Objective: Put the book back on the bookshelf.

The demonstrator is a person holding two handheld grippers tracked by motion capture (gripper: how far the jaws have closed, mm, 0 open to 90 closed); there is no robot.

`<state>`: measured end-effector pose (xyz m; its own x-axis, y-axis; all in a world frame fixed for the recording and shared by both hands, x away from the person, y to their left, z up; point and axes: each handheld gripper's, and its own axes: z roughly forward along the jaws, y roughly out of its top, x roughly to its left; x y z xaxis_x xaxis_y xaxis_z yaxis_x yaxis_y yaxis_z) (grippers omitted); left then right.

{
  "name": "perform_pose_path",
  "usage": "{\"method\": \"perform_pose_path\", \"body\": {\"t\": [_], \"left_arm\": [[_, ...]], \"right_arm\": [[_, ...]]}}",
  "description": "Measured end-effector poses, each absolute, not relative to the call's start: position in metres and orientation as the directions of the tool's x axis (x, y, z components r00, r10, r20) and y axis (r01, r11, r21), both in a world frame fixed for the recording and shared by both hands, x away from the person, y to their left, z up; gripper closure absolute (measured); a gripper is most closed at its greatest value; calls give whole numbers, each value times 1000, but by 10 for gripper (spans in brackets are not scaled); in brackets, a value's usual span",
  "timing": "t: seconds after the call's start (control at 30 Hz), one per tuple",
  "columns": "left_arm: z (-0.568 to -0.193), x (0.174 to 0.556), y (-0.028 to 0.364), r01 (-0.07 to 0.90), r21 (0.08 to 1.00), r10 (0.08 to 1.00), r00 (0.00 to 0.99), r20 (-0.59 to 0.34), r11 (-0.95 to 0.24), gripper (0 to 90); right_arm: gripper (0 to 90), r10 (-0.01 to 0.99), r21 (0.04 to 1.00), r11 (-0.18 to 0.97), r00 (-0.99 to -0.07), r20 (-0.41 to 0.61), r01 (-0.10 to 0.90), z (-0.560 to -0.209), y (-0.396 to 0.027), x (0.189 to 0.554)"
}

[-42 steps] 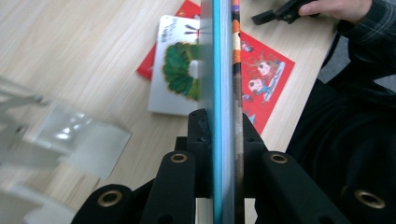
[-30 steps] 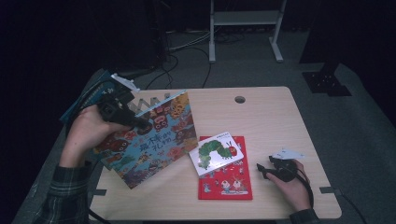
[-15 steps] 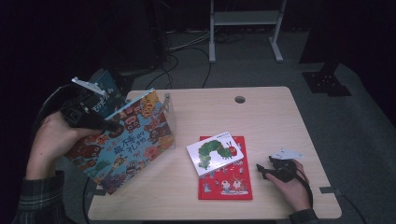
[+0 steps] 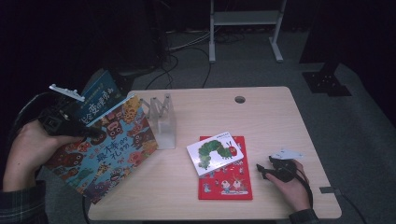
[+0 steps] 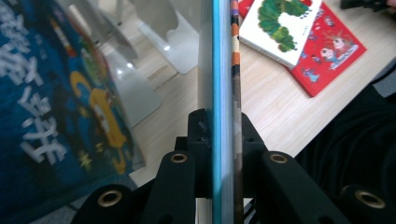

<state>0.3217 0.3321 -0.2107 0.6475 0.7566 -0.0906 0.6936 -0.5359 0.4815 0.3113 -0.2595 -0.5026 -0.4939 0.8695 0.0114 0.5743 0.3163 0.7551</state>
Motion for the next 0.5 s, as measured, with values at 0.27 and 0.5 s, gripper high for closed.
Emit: {"method": "perform_pose_path", "body": {"t": [0.27,0.5], "left_arm": [[-214,326,339,740,462,815,576,-59,-489,805],[-221,331,348,781,446,857,512,-59,-436,805]], "right_arm": [[336,869,755,318,-495,9,573,-503,-260,311],[336,869,755,319,-495,9,573,-503,-260,311]]}}
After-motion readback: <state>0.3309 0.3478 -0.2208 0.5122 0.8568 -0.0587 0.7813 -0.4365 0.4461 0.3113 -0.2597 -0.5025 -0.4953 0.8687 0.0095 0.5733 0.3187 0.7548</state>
